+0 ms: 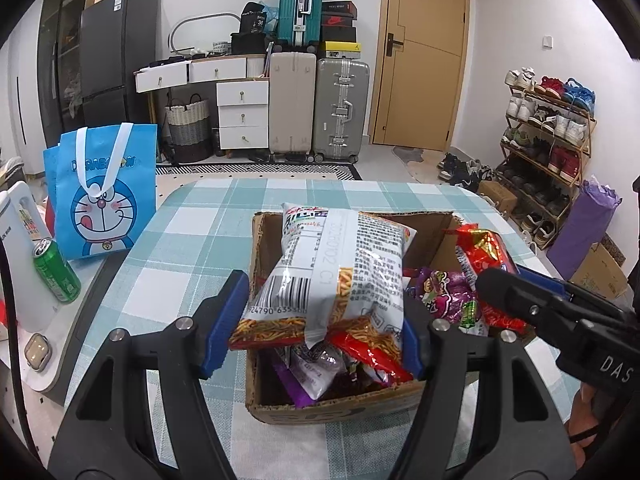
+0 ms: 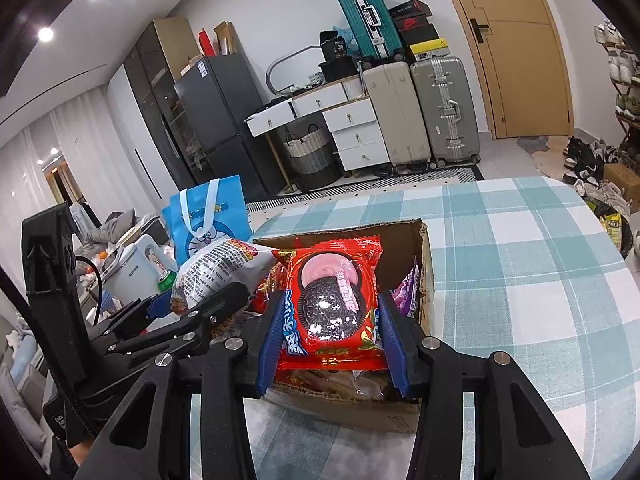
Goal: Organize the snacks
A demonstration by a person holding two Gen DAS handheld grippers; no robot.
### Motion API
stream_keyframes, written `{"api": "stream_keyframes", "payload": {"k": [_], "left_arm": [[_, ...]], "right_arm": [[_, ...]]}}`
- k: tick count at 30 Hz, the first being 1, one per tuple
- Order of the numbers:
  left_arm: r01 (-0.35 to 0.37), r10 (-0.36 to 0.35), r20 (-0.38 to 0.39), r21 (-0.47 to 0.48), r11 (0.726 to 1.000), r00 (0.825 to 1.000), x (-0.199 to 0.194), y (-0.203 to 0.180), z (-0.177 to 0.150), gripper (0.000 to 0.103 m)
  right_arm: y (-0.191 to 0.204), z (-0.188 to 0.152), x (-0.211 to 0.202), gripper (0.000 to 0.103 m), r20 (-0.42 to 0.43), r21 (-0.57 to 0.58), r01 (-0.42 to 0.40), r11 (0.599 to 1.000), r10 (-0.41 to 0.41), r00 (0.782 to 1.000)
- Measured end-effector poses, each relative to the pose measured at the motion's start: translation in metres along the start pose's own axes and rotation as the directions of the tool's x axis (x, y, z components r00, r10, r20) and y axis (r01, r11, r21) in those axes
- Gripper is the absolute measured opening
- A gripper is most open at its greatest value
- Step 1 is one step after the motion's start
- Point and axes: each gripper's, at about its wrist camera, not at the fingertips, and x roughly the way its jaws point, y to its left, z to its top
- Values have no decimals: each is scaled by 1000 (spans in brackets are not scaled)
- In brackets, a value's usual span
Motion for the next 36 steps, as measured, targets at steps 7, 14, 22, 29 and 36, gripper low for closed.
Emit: {"api": "stream_keyframes", "payload": {"k": [7,14,22,29,36], "left_arm": [[-7,7,-15,-14,1000,1000,20,2,-3,65],[-17,17,-15,5,1000,1000,25,0,-2,65],[-8,8,-22,8,1000,1000,21,5,0,74],[36,-37,14,41,999,999,-6,10,0,103],[64,-66,31,73,995,997,-37,12,-8,103]], "right_arm": [[-3,3,17,45,-31,31,3,1000,-2,1000],[-6,6,32,45,-53,45,19,999,-17,998],[-4,8,25,74,-34,5,19,1000,-19,999],[1,6,-7,102,17,-72,30,997,-29,999],[-1,-5,-28,102,25,-113,27,993,-24,999]]}}
